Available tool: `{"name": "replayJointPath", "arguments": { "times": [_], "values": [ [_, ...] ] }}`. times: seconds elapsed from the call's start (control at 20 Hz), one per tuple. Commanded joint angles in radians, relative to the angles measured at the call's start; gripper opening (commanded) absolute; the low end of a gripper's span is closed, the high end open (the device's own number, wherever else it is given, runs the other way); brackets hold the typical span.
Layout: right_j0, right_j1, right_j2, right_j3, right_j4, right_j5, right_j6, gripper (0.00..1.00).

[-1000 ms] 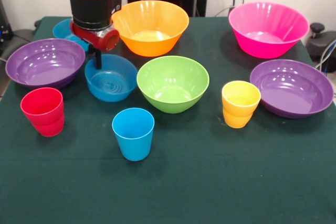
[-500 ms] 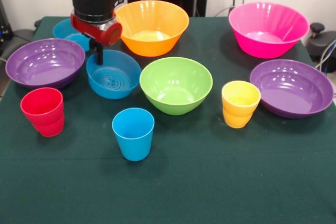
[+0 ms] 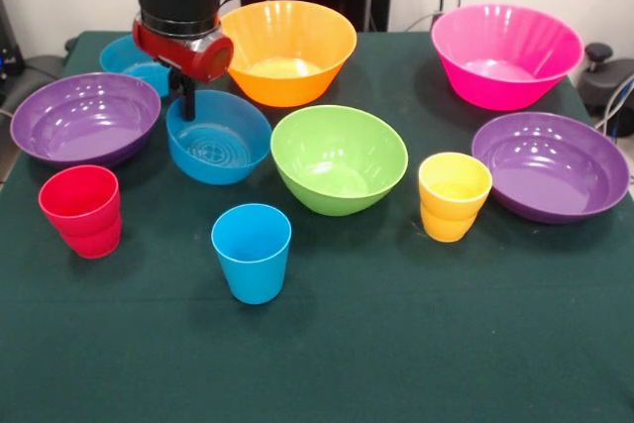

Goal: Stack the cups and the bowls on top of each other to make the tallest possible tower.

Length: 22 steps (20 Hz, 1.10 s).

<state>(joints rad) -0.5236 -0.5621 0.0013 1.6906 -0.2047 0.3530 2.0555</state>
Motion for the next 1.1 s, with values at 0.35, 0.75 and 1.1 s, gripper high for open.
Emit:
{"name": "replayJointPath", "arguments": {
  "times": [0.35,0.75,1.1],
  "values": [
    [0.038,-0.032,0.100,-0.071,-0.043,0.207,-0.091,0.00],
    [0.047,-0.074,0.118,-0.110,-0.045,0.302,-0.116,0.00],
    [0.049,-0.053,0.125,-0.162,-0.043,0.338,-0.108,0.00]
  ]
}}
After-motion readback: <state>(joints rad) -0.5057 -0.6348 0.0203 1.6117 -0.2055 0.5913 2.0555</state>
